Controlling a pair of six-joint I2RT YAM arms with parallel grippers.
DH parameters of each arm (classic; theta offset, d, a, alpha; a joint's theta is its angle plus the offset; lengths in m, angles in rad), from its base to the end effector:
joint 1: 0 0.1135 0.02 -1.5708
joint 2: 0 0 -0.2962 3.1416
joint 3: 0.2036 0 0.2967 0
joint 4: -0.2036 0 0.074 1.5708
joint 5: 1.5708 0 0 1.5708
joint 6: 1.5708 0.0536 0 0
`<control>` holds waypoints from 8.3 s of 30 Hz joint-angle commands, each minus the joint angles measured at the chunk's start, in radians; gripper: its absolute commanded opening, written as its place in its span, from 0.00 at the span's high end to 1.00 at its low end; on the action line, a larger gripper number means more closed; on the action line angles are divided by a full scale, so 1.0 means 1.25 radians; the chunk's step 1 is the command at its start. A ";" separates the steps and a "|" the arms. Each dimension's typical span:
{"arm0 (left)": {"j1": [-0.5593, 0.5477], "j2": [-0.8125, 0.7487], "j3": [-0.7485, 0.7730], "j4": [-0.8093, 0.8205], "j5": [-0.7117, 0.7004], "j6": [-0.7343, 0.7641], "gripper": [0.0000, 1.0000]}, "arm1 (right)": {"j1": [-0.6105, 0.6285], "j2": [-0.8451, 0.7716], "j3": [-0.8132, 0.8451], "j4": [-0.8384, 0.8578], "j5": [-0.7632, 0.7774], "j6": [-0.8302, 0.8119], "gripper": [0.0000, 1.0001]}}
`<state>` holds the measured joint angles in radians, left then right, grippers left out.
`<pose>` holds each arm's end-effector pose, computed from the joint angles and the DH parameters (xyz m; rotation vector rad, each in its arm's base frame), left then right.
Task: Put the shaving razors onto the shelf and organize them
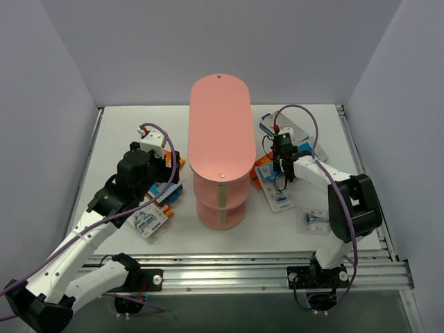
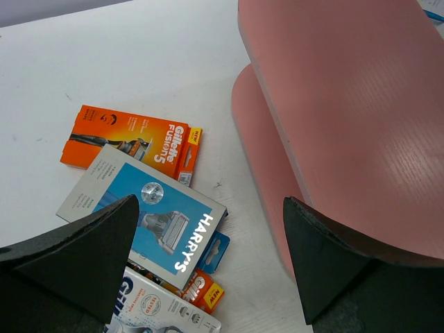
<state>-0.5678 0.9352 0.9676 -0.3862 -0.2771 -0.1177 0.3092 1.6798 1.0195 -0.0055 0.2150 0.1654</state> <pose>0.2190 -0.1223 0.3777 0.2449 1.8997 -0.1960 0.4016 0.1163 0.1990 -0.0432 2.2183 0.0208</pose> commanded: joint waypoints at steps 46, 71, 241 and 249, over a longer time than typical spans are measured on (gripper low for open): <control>-0.053 -0.087 0.009 0.050 -0.029 0.034 0.06 | -0.023 -0.334 0.350 -0.295 -0.043 0.095 1.00; -0.061 -0.092 0.001 0.059 -0.043 0.055 0.06 | -0.020 -0.292 0.729 -0.257 -0.377 0.244 1.00; -0.069 -0.035 -0.001 0.050 -0.083 0.067 0.06 | -0.002 -0.259 0.156 0.440 -0.273 0.761 1.00; -0.069 -0.034 -0.001 0.050 -0.083 0.067 0.06 | -0.002 -0.261 0.147 0.445 -0.260 0.762 1.00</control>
<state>-0.6472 0.8928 0.9596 -0.3553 -0.3706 -0.0429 0.3023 1.3960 1.2087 0.4751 -0.1448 1.1236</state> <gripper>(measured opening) 0.940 0.008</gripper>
